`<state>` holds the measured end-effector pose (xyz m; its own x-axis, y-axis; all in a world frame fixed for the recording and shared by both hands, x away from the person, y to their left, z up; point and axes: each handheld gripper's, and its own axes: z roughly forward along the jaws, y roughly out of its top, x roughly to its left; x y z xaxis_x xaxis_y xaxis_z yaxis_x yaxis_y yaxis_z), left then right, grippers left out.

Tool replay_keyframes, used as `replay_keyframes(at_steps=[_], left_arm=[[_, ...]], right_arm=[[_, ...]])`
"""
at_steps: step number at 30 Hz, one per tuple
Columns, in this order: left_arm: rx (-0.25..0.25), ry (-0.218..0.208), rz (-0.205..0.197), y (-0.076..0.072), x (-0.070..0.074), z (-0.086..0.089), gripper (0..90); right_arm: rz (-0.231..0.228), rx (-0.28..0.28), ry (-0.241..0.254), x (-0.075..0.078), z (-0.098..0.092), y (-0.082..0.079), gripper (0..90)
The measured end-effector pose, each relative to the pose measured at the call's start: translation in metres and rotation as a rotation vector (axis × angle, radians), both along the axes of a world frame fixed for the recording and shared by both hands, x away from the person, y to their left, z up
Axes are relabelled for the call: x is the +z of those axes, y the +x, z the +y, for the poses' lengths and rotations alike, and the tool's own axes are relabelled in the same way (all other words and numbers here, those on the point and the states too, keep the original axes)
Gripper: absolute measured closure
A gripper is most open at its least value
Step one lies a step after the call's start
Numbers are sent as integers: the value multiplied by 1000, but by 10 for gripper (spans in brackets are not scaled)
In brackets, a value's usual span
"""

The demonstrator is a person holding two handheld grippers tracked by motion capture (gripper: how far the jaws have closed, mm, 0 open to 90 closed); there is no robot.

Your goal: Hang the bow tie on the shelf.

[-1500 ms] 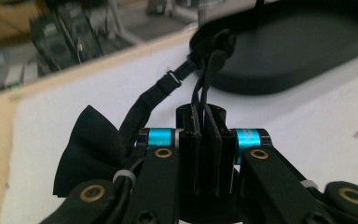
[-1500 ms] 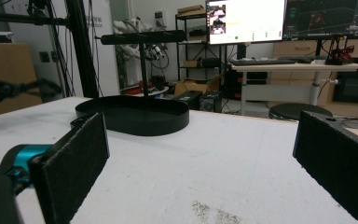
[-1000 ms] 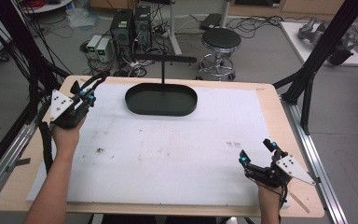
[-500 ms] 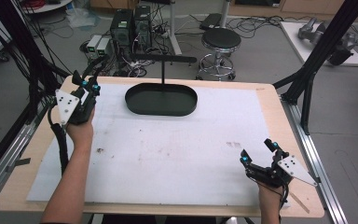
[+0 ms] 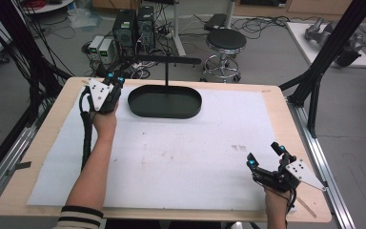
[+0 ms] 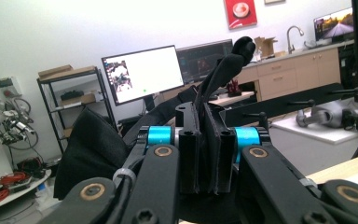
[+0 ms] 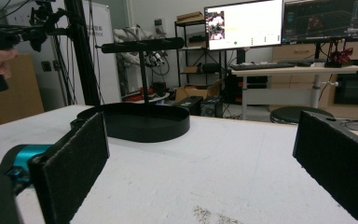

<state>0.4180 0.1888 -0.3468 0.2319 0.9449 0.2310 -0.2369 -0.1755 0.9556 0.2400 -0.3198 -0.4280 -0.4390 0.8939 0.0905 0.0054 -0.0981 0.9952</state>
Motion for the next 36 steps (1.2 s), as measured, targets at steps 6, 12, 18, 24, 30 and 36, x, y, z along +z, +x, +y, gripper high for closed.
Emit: replay_keyframes(at_steps=[6,12,18,24,30,36], left_arm=[[19,28,37,19,-5,-14,844],[20,74,81,27,-17,-25,844],[32,89,110,32,-24,-27,843],[30,76,118,33,-24,-23,843],[11,65,86,29,-15,-23,844],[24,41,95,33,-9,-19,844]], right_arm=[[-3,-2,1,-1,-1,0,26],[3,-3,7,-2,-3,-1,26],[0,-5,12,-2,-5,-3,26],[-3,-3,10,-2,-5,-4,26],[-2,-2,4,-3,-3,-2,26],[6,1,4,-3,-1,-2,26]])
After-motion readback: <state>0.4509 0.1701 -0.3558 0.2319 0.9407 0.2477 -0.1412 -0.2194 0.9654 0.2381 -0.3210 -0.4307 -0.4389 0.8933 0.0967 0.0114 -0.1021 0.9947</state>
